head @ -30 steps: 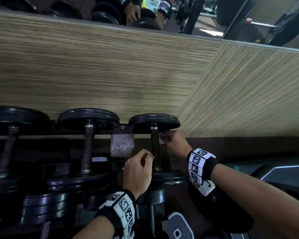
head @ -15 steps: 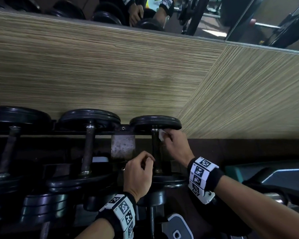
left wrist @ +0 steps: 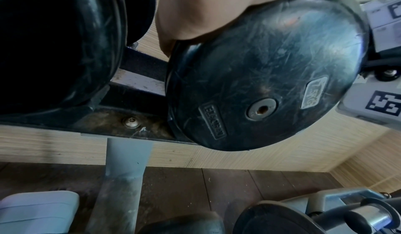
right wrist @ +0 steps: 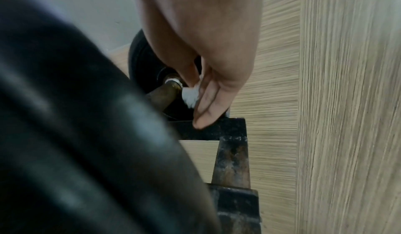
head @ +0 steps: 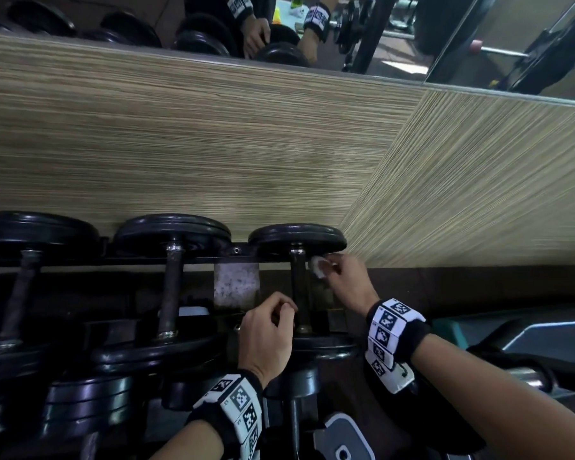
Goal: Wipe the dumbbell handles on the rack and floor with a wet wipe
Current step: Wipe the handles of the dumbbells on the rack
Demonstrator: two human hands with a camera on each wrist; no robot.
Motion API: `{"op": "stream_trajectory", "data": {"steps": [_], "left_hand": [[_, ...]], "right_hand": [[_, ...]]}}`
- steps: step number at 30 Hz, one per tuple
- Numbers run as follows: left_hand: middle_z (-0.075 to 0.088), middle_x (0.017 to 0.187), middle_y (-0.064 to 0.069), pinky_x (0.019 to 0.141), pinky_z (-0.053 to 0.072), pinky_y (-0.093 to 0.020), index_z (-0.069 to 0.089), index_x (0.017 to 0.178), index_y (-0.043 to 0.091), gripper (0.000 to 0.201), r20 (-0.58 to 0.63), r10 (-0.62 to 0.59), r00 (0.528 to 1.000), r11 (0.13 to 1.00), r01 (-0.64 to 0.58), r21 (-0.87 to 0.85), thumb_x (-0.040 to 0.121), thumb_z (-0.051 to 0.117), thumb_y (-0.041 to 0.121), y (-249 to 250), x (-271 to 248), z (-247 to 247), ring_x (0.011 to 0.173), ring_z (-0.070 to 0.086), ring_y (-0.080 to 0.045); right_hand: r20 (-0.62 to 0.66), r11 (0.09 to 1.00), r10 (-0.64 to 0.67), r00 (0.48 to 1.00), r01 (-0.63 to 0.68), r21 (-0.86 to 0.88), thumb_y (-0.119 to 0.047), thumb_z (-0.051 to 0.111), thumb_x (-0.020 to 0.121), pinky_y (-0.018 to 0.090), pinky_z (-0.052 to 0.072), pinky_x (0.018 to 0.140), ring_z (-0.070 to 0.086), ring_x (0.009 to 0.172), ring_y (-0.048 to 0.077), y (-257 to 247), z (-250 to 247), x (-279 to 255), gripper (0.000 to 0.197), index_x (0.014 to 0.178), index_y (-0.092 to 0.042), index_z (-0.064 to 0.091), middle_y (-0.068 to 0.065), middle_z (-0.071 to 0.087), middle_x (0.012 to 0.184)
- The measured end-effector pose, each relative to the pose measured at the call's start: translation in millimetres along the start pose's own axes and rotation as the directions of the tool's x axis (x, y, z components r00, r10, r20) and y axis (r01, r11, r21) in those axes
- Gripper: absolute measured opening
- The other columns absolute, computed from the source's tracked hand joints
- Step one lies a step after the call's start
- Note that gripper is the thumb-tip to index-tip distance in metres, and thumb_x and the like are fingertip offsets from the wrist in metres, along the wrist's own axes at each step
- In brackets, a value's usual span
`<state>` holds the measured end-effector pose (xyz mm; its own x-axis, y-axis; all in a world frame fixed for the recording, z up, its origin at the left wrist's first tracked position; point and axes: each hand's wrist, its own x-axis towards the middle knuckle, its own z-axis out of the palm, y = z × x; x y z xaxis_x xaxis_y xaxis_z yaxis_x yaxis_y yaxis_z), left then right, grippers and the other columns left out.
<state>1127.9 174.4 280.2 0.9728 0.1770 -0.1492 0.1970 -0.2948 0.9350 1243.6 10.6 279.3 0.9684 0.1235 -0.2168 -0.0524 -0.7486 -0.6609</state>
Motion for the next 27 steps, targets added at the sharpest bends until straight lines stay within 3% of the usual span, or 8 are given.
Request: {"op": "stream_trajectory", "data": {"steps": [3, 7, 11, 15, 17, 22, 25, 27], "left_hand": [[0.062, 0.062, 0.002, 0.056, 0.047, -0.036, 0.061, 0.075, 0.029, 0.027, -0.008, 0.004, 1.000, 1.000, -0.004, 0.003, 0.083, 0.038, 0.041, -1.2, 0.5, 0.2, 0.055, 0.057, -0.017], [0.062, 0.062, 0.002, 0.057, 0.047, -0.036, 0.060, 0.074, 0.028, 0.024, -0.016, 0.005, 1.000, 1.000, -0.005, 0.002, 0.085, 0.040, 0.036, -0.8, 0.9, 0.9, 0.057, 0.057, -0.017], [0.062, 0.059, 0.000, 0.058, 0.049, -0.040, 0.061, 0.075, 0.027, 0.029, -0.023, 0.016, 1.000, 1.000, -0.017, -0.019, 0.083, 0.037, 0.041, -2.6, 0.3, 1.0, 0.055, 0.058, -0.020], [0.062, 0.059, 0.000, 0.060, 0.049, -0.039, 0.061, 0.075, 0.027, 0.026, -0.026, 0.018, 0.999, 1.000, -0.019, -0.018, 0.084, 0.039, 0.038, -2.7, 0.7, 1.9, 0.056, 0.058, -0.020], [0.062, 0.060, 0.001, 0.060, 0.047, -0.037, 0.061, 0.074, 0.026, 0.024, -0.026, 0.013, 1.000, 1.000, -0.014, -0.017, 0.084, 0.040, 0.034, -1.4, 0.2, 1.5, 0.056, 0.058, -0.019], [0.063, 0.060, 0.005, 0.059, 0.049, -0.036, 0.061, 0.074, 0.027, 0.024, -0.004, -0.006, 1.000, 1.000, 0.006, 0.007, 0.084, 0.040, 0.034, 0.7, -0.5, -0.2, 0.058, 0.059, -0.015], [0.064, 0.065, 0.009, 0.065, 0.052, -0.039, 0.061, 0.079, 0.030, 0.025, 0.030, -0.022, 0.999, 0.999, 0.021, 0.044, 0.083, 0.039, 0.039, -2.6, 1.8, -0.9, 0.065, 0.061, -0.011], [0.067, 0.085, 0.014, 0.079, 0.054, -0.041, 0.059, 0.094, 0.037, 0.025, 0.078, -0.067, 0.995, 0.997, 0.065, 0.033, 0.084, 0.040, 0.050, -4.5, 5.7, -1.9, 0.082, 0.064, -0.007]], "right_hand": [[0.119, 1.000, -0.006, 0.993, 0.003, 0.028, -0.014, 0.058, 0.101, 0.027, 0.050, 0.072, 0.066, 0.081, 0.019, 2.7, 9.5, 8.8, 0.017, 0.106, -0.005, 0.071, 0.003, 0.070, 0.088], [0.131, 0.988, -0.148, 0.980, 0.142, 0.053, -0.006, 0.055, 0.100, 0.009, 0.042, 0.063, 0.060, 0.069, 0.009, -8.6, 14.8, 15.4, 0.016, 0.093, -0.011, 0.069, -0.007, 0.064, 0.077], [0.096, 0.983, -0.126, 0.987, 0.111, 0.150, -0.010, 0.053, 0.096, 0.034, 0.054, 0.074, 0.063, 0.075, 0.015, -3.7, 14.0, 14.1, 0.024, 0.080, -0.024, 0.065, -0.007, 0.065, 0.076], [0.044, 0.973, -0.160, 0.986, 0.150, 0.178, -0.004, 0.046, 0.090, 0.044, 0.052, 0.075, 0.061, 0.071, 0.021, -9.5, 9.2, 6.1, 0.028, 0.070, -0.021, 0.058, -0.006, 0.061, 0.070], [-0.009, 0.973, -0.159, 0.987, 0.158, 0.169, -0.004, 0.047, 0.093, 0.043, 0.055, 0.072, 0.063, 0.070, 0.016, -14.1, 10.2, 0.5, 0.028, 0.077, -0.021, 0.063, -0.008, 0.065, 0.072], [-0.077, 0.977, -0.210, 0.975, 0.211, 0.008, -0.009, 0.051, 0.100, 0.023, 0.045, 0.070, 0.063, 0.074, 0.012, -36.7, 13.6, -18.2, 0.023, 0.108, -0.011, 0.073, -0.004, 0.070, 0.085], [-0.004, 0.965, -0.253, 0.967, 0.252, -0.070, -0.020, 0.052, 0.103, 0.029, 0.051, 0.080, 0.068, 0.088, 0.018, -45.7, 13.7, -27.2, 0.024, 0.115, -0.020, 0.072, -0.002, 0.074, 0.094], [0.109, 0.945, -0.289, 0.951, 0.301, -0.127, -0.029, 0.051, 0.103, 0.037, 0.053, 0.084, 0.068, 0.093, 0.020, -50.6, 13.8, -33.7, 0.024, 0.115, -0.024, 0.071, -0.002, 0.075, 0.098]]}}
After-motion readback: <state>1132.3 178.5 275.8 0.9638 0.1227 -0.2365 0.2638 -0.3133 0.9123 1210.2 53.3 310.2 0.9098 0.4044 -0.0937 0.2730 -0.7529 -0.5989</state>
